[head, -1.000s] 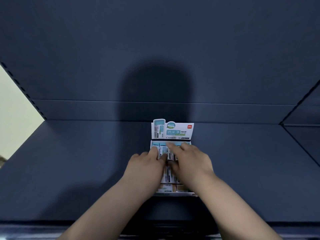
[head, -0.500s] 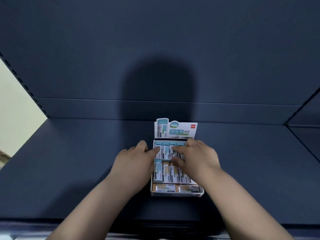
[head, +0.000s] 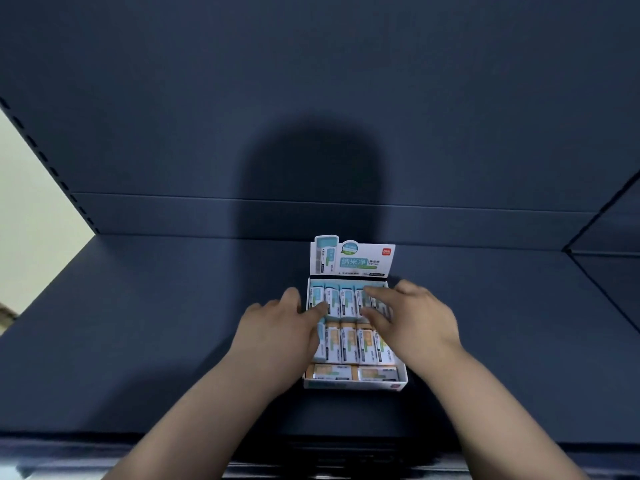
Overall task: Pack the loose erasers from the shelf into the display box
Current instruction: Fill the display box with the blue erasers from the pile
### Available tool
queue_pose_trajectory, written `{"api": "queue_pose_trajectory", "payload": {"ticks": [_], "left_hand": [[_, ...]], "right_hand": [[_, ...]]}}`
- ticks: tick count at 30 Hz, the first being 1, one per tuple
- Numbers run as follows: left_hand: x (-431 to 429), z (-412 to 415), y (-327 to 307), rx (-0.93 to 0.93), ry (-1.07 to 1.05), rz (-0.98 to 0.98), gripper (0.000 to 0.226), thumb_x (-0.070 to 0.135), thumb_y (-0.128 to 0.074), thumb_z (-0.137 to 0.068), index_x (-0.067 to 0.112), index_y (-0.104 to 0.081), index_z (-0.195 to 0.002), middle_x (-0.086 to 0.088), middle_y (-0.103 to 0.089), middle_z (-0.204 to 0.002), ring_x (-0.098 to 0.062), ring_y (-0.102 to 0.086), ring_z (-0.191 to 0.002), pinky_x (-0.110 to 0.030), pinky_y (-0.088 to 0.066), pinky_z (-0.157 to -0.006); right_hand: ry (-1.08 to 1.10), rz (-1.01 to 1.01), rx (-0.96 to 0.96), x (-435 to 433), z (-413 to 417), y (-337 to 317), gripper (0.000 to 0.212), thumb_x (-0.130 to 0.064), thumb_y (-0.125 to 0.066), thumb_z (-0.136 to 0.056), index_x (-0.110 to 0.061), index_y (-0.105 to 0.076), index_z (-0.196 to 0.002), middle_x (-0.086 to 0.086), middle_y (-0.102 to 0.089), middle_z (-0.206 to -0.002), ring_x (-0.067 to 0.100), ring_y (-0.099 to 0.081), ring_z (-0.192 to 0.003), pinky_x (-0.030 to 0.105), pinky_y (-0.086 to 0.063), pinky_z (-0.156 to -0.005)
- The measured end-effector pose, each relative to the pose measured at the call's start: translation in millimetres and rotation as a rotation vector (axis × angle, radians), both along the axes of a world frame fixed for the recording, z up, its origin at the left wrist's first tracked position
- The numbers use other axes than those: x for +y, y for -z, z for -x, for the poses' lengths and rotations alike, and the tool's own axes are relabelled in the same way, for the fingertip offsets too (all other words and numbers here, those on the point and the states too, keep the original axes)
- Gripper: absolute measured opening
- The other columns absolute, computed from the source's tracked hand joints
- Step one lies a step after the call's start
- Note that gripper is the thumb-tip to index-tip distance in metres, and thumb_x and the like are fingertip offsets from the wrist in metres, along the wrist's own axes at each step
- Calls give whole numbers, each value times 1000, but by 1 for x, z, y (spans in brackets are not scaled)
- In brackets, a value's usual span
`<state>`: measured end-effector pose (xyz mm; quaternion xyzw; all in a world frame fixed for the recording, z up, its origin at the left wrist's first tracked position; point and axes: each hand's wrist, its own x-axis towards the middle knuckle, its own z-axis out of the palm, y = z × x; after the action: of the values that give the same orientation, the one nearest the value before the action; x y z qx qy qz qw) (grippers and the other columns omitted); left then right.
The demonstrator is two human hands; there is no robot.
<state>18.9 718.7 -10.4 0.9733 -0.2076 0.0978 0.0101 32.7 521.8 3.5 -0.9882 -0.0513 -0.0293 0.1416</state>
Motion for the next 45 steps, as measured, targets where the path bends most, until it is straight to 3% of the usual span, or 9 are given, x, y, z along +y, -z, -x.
{"api": "queue_pose_trajectory", "payload": {"ticks": [7, 13, 18, 23, 28, 32, 39, 42, 45], "left_hand": [[-4, 2, -1, 10, -28, -28, 39, 31, -53, -84, 29, -61, -122, -6, -53, -81, -21, -50, -51, -28, -32, -49], [-8, 9, -10, 71, -72, -103, 49, 39, -24, -98, 39, -15, -146, -3, -40, -113, -20, -51, -90, -30, -30, -71], [-10, 11, -11, 97, -87, -124, 48, 39, -25, -98, 40, -19, -145, -2, -40, -111, -20, -51, -88, -29, -31, -69], [8, 16, -7, -59, 2, 58, 37, 30, -74, -71, 27, -70, -107, -2, -47, -68, -16, -43, -39, -25, -25, -42], [21, 26, -9, -56, -84, 99, 39, 24, -51, -83, 30, -63, -120, -1, -52, -77, -18, -52, -48, -26, -32, -46], [17, 33, -9, 51, -153, 107, 46, 41, -24, -99, 39, -22, -145, 5, -49, -110, -17, -57, -89, -28, -37, -70], [2, 43, -9, 122, -188, 73, 50, 43, -28, -98, 38, -18, -146, 8, -50, -108, -17, -57, -91, -25, -34, -68], [4, 43, -12, 19, -149, 133, 43, 34, -40, -93, 39, -43, -135, 7, -53, -85, -16, -57, -65, -25, -35, -55], [0, 45, -5, -45, -49, 76, 30, 32, -52, -76, 36, -72, -98, 7, -47, -58, -14, -44, -36, -22, -29, -41]], "right_hand": [[56, 47, -58, -10, 11, -1, 33, -44, -43, -94, -44, -53, -126, -6, -53, -101, 17, -51, -106, 26, -43, -70], [41, 157, -42, -9, 21, -2, 29, -43, -39, -95, -43, -60, -115, -6, -44, -90, 17, -51, -99, 25, -36, -60], [28, 216, -106, -4, 21, 2, 29, -40, -39, -95, -37, -64, -110, -3, -54, -100, 19, -50, -97, 24, -31, -58], [73, 106, -192, -3, 32, 2, 17, -32, -69, -79, -32, -74, -95, -1, -55, -69, 25, -59, -67, 21, -29, -46], [90, -69, -148, -2, 44, 8, 28, -40, -49, -93, -37, -63, -117, -7, -51, -87, 20, -59, -90, 26, -41, -62], [102, -96, -111, 0, 49, 9, 31, -41, -46, -93, -40, -57, -122, -6, -55, -98, 18, -58, -96, 26, -42, -68], [87, -155, -34, -4, 62, 12, 39, -32, -46, -92, -44, -48, -130, -8, -52, -97, 19, -59, -95, 29, -47, -72], [78, -182, -87, -10, 68, 8, 39, -34, -48, -92, -43, -46, -130, -13, -45, -90, 17, -58, -94, 29, -45, -71], [90, -221, -91, -20, 76, 5, 39, -36, -48, -92, -43, -46, -130, -14, -47, -91, 15, -57, -97, 28, -44, -73]]}}
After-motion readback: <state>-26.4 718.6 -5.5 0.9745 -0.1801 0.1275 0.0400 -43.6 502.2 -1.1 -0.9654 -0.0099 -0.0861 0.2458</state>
